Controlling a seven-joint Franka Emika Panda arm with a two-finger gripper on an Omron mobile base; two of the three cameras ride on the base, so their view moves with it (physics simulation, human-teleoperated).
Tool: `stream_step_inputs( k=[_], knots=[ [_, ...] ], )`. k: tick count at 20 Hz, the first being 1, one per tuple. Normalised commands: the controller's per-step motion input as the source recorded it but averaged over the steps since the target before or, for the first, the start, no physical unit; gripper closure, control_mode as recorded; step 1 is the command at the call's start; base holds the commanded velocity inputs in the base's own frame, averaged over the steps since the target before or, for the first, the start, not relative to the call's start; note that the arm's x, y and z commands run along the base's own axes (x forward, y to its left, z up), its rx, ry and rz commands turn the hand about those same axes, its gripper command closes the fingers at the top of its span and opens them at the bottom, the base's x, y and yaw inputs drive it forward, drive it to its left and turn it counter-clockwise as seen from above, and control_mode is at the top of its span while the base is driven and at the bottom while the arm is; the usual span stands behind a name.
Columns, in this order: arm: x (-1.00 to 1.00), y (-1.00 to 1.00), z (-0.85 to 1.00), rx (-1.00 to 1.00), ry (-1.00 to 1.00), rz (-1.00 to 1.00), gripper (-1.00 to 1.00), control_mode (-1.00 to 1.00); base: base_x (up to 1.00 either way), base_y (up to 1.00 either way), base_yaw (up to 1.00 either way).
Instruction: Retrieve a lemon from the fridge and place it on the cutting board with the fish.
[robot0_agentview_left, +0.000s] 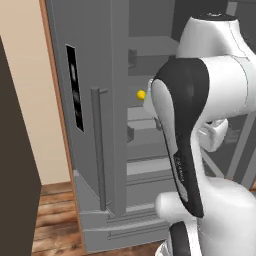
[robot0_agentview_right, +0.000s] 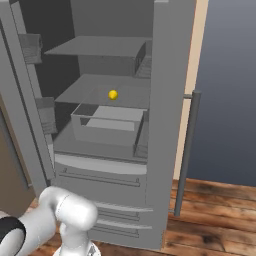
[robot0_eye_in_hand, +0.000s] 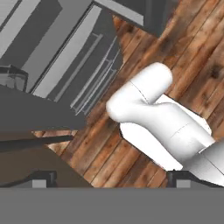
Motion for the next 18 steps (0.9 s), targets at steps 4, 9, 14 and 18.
stream_step_inputs(
  k=[4,9,14,18],
  knots=[
    [0.5,-1.0,0.0,0.59,-0.01,0.01,-1.0,-1.0,0.0,0.0,0.0],
    [0.98,-0.95,-0.19,0.6,-0.02,-0.01,-1.0,-1.0,0.0,0.0,0.0],
    [1.0,-0.16,-0.47,0.31,-0.09,-0.17,-1.0,-1.0,0.0,0.0,0.0],
    [0.88,0.05,-0.36,0.2,-0.1,-0.13,-1.0,-1.0,0.0,0.0,0.0]
  ],
)
